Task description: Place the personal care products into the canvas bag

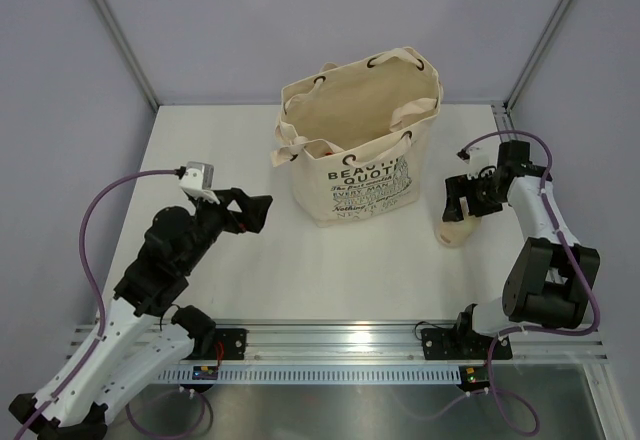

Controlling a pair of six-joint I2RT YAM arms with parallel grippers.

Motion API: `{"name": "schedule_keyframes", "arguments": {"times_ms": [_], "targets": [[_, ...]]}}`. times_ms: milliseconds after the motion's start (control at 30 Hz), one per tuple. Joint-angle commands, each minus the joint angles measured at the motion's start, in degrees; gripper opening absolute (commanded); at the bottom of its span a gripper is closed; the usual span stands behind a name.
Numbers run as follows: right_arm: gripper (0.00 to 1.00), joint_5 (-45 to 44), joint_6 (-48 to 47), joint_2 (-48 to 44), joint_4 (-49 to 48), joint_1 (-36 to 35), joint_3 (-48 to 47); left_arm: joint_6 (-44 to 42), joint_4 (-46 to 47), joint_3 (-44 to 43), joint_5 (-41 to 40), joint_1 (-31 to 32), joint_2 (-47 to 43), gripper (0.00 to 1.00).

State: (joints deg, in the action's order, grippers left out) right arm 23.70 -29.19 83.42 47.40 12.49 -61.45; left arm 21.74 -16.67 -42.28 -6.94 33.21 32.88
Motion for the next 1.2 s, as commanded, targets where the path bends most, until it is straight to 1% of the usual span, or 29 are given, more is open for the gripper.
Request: {"name": "schedule_keyframes", "arguments": {"times_ms": [0, 133, 233, 533, 633, 800, 867, 900, 933, 1000, 1067, 1100, 1133, 1167], "targets": [[0.0, 4.33, 4.49, -3.35, -1.96, 0.78, -3.94, 0.85, 3.04, 0.44, 1.93, -0.16, -1.07, 0.99], [0.0, 6.79, 7.39, -3.08, -2.57, 2.01, -4.64, 0.76, 2.87, 0.36, 2.46, -0.16, -1.59, 0.99], [0.0, 10.21, 10.02, -2.56, -1.7, 3.5, -6.48, 0.85, 2.69, 0.27, 2.72, -0.16, -1.95, 0.99], [0.0, 23.39, 17.49, 0.08, 0.85, 9.65, -9.65, 1.73, 2.34, 0.53, 2.9, -0.16, -2.74, 0.99], [0.0, 28.67, 20.65, 0.08, 2.52, 11.15, -12.45, 1.91, 2.17, 0.27, 2.81, -0.16, -2.74, 0.99], [0.0, 33.24, 24.79, -1.76, 4.72, 11.5, -21.85, 1.64, 0.85, -1.04, 2.28, -0.16, -2.21, 0.99], [0.0, 36.57, 28.48, -1.77, 4.81, 11.68, -26.41, 1.38, 0.06, -1.75, 2.02, -0.16, -1.42, 0.99], [0.0, 37.72, 29.62, -1.68, 4.2, 11.68, -27.66, 1.29, -0.64, -2.19, 2.02, -0.16, -1.16, 0.99], [0.0, 38.95, 33.46, -1.77, 3.41, 11.68, -28.98, 1.03, -1.0, -2.89, 1.84, -0.16, -0.81, 0.99], [0.0, 41.85, 36.56, -1.94, 0.7, 11.68, -32.14, 0.85, -1.79, -3.68, 1.67, -0.16, -0.02, 0.99], [0.0, 44.92, 41.91, -1.86, -2.03, 11.68, -35.47, 0.33, -2.32, -4.82, 1.32, -0.16, 0.6, 0.99], [0.0, 45.98, 44.02, -1.16, -5.18, 11.59, -36.71, 0.06, -3.01, -5.26, 1.23, -0.16, 1.21, 0.99], [0.0, 46.95, 49.26, -0.8, -7.21, 11.5, -38.12, -0.29, -3.46, -5.61, 0.88, -0.16, 1.57, 0.99], [0.0, 48.61, 51.93, -0.45, -9.93, 11.5, -40.65, -0.9, -3.72, -6.4, 0.18, -0.16, 1.92, 0.99]]}}
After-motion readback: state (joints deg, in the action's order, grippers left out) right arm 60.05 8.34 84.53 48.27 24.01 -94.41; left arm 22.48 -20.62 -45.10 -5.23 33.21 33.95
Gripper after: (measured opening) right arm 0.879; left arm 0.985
